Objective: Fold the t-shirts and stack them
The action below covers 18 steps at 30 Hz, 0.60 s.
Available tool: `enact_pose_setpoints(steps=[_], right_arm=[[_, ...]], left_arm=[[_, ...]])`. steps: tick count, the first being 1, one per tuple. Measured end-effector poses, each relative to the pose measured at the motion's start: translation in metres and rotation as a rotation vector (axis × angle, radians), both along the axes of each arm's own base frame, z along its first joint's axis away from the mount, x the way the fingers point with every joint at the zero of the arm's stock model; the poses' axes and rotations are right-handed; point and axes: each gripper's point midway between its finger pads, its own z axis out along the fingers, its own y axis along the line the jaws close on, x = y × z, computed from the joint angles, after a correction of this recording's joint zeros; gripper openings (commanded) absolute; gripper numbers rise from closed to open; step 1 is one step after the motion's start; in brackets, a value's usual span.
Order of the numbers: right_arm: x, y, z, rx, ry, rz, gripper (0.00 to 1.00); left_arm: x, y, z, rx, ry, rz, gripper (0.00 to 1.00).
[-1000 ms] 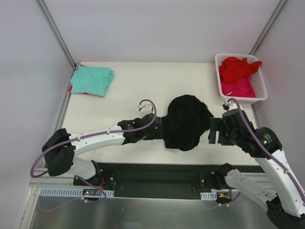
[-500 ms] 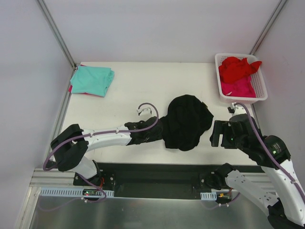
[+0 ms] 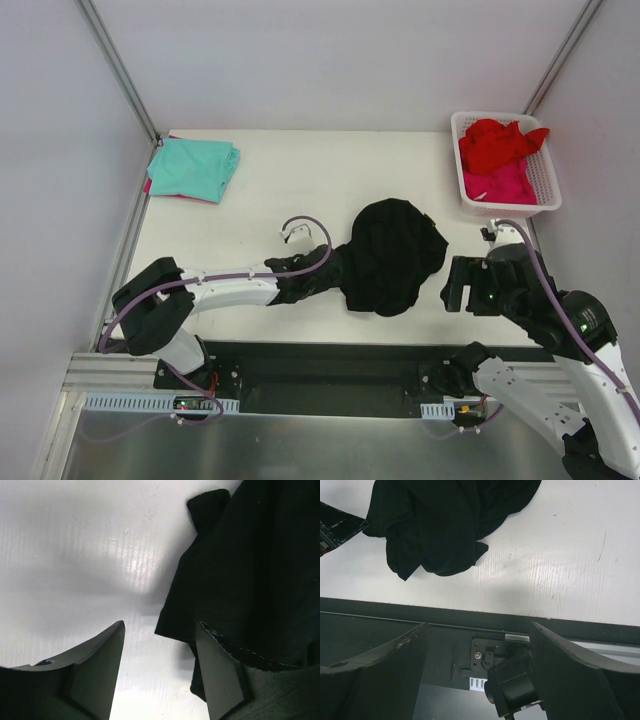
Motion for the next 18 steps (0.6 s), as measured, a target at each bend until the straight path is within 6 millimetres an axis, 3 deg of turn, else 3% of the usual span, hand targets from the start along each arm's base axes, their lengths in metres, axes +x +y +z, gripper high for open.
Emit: enact_pose_setpoints(steps=[13, 18], right_arm=[[-0.005, -0.001, 0.017, 0.034, -0.038, 0.015, 0.83], [-0.009, 0.0, 0.019, 0.055, -0.047, 0.025, 0.83]], left_arm=[[0.004, -0.004, -0.022, -0.028, 0.022, 0.077, 0.52], [0.005, 0.007, -0.032, -0.042, 0.007, 0.151, 0.49]])
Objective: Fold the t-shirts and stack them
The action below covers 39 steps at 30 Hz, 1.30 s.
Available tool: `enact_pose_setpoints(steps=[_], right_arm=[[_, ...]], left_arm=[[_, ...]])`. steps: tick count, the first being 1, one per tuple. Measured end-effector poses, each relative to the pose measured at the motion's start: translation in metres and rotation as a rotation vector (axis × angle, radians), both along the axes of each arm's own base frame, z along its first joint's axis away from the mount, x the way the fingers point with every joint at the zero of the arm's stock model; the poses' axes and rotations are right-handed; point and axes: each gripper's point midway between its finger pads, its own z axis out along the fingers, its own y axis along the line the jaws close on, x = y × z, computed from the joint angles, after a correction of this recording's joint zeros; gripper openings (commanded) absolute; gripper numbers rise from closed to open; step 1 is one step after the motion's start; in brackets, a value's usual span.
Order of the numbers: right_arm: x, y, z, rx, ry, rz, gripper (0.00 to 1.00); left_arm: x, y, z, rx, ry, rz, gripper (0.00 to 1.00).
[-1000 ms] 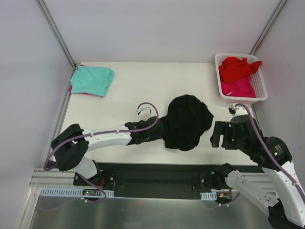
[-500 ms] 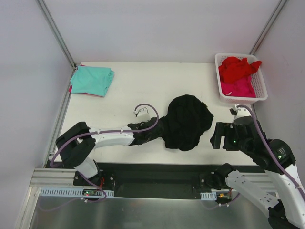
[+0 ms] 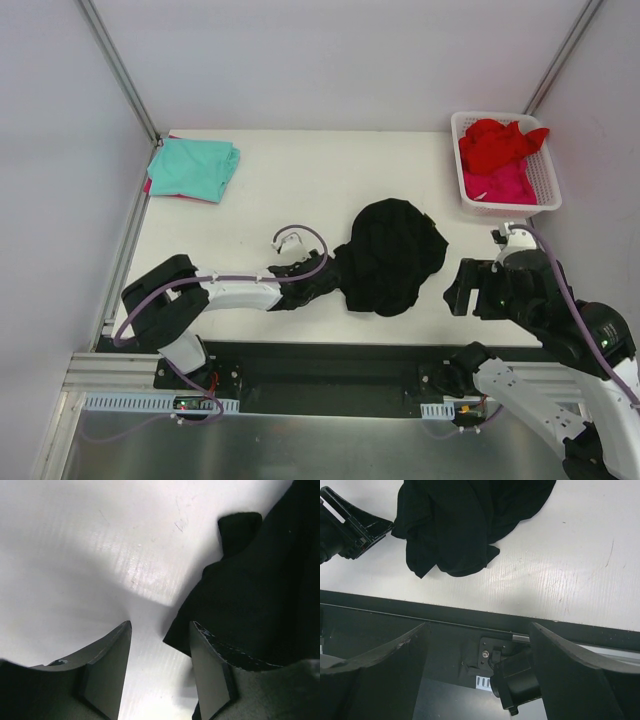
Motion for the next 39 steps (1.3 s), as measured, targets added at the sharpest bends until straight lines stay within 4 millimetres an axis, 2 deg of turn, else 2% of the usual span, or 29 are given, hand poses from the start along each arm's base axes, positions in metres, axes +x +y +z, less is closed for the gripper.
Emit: enact_pose_setpoints(steps=[9, 15, 18, 22, 26, 29, 32, 35, 39], right_arm=[[-0.006, 0.005, 0.002, 0.035, 0.001, 0.029, 0.83], [-0.008, 0.008, 0.002, 0.048, 0.009, 0.043, 0.83], [-0.008, 0.008, 0.002, 0.049, 0.008, 0.044, 0.83], [-0.009, 0.007, 0.001, 0.052, 0.004, 0.043, 0.83], [-0.01, 0.008, -0.002, 0.053, 0.012, 0.046, 0.83], [-0.01, 0.009, -0.005, 0.05, 0.021, 0.047, 0.83], [-0.011, 0.008, -0.008, 0.049, 0.025, 0.049, 0.83], [-0.012, 0.008, -0.008, 0.053, 0.022, 0.049, 0.83], [-0.013, 0.007, -0.008, 0.057, 0.016, 0.05, 0.83]], left_arm=[[0.002, 0.013, 0.002, -0.024, -0.059, 0.1, 0.47], [0.003, 0.011, 0.005, -0.035, -0.068, 0.108, 0.55], [0.006, 0.0, 0.01, -0.05, -0.064, 0.088, 0.61], [0.009, -0.025, 0.022, -0.07, -0.041, 0.032, 0.72], [0.011, -0.041, 0.035, -0.026, -0.009, -0.031, 0.76], [0.003, -0.044, 0.039, -0.003, 0.028, -0.103, 0.78], [-0.012, -0.038, 0.029, 0.014, 0.1, -0.184, 0.79], [-0.031, -0.022, 0.018, 0.02, 0.185, -0.284, 0.77], [-0.05, 0.014, 0.02, -0.043, 0.254, -0.372, 0.74]])
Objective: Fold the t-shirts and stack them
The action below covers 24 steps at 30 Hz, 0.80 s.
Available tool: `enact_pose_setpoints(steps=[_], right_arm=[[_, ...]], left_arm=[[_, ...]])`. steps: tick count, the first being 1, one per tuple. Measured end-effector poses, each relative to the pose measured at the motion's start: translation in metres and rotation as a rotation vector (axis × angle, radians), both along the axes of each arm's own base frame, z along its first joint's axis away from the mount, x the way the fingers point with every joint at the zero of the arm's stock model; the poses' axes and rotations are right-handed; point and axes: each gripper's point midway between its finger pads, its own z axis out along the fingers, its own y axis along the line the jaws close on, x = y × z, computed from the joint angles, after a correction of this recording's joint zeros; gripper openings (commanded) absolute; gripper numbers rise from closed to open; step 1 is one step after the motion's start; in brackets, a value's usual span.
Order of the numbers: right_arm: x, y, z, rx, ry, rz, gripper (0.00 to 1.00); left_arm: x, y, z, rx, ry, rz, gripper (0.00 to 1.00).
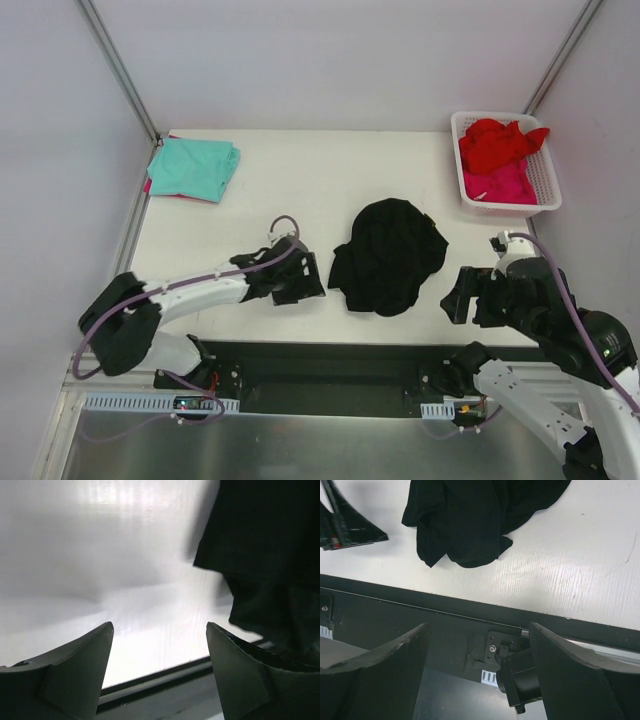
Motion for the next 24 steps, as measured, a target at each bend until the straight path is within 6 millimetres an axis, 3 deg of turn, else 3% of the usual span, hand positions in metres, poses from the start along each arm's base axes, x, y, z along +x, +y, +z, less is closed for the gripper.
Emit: enact_pose_setpoints(steps=[2, 4, 8, 10, 12, 19, 24], right_arm=[[0.0, 0.0, 0.0, 0.001, 0.0, 0.0, 0.83], [0.0, 0.0, -0.001, 0.002, 0.003, 0.0, 0.83], [-0.002, 0.003, -0.002, 0.012, 0.014, 0.007, 0.83], [-0.002, 0.005, -0.003, 0.016, 0.021, 0.013, 0.83], [-0.003, 0.005, -0.003, 0.018, 0.026, 0.014, 0.83], [-0.005, 0.003, 0.004, 0.019, 0.021, 0.012, 0.83], [-0.007, 0.001, 0.003, 0.019, 0.021, 0.011, 0.83]], left_arm=[[-0.004, 0.019, 0.01, -0.058, -0.003, -0.015, 0.74], [-0.003, 0.025, 0.027, -0.123, -0.034, -0.041, 0.73], [0.005, 0.006, 0.059, -0.267, -0.134, -0.128, 0.73], [0.008, -0.006, 0.066, -0.339, -0.176, -0.162, 0.72], [0.011, -0.013, 0.063, -0.38, -0.188, -0.173, 0.71], [0.014, -0.026, 0.021, -0.395, -0.112, -0.169, 0.69], [0.017, -0.03, 0.025, -0.431, -0.135, -0.17, 0.68]])
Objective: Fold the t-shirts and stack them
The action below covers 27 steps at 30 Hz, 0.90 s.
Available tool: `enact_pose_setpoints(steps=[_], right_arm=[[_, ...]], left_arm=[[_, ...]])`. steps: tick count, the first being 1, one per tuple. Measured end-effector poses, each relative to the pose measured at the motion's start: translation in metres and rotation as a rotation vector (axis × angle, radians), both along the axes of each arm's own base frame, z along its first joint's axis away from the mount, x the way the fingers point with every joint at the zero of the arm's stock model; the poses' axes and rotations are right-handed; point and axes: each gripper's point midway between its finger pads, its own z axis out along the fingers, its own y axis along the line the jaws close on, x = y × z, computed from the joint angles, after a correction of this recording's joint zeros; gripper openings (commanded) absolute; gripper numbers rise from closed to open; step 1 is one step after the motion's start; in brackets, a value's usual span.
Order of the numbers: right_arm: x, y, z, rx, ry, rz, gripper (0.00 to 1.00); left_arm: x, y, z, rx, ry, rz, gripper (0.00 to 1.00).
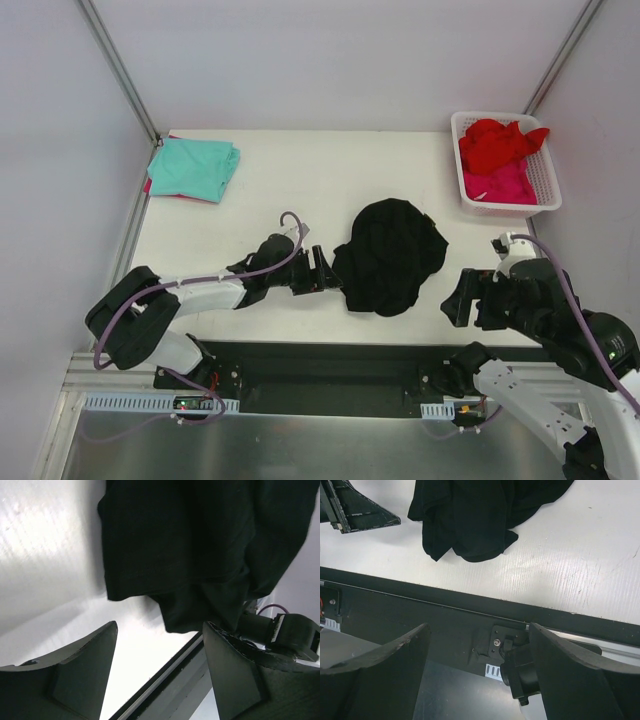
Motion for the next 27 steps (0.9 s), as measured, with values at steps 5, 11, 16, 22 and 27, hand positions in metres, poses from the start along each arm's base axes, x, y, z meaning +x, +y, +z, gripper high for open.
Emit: enact_pose_setpoints(steps=[5, 11, 16, 22, 27], right_arm=[[-0.001, 0.0, 0.001, 0.004, -0.005, 0.0, 0.83], [-0.001, 0.0, 0.001, 0.006, -0.005, -0.002, 0.83], [-0.001, -0.001, 0.001, 0.008, -0.007, -0.002, 0.83], [-0.001, -0.001, 0.001, 0.008, -0.007, -0.002, 0.83], [-0.001, -0.001, 0.001, 0.008, -0.007, -0.002, 0.83]], left_arm=[[0.009, -0.007, 0.008, -0.049, -0.048, 0.003, 0.68], [0.014, -0.004, -0.005, -0.038, -0.025, 0.011, 0.66], [0.017, -0.003, -0.008, -0.042, -0.028, 0.019, 0.63], [0.019, -0.003, -0.016, -0.038, -0.018, 0.023, 0.61], [0.019, -0.004, -0.023, -0.034, -0.007, 0.023, 0.61]])
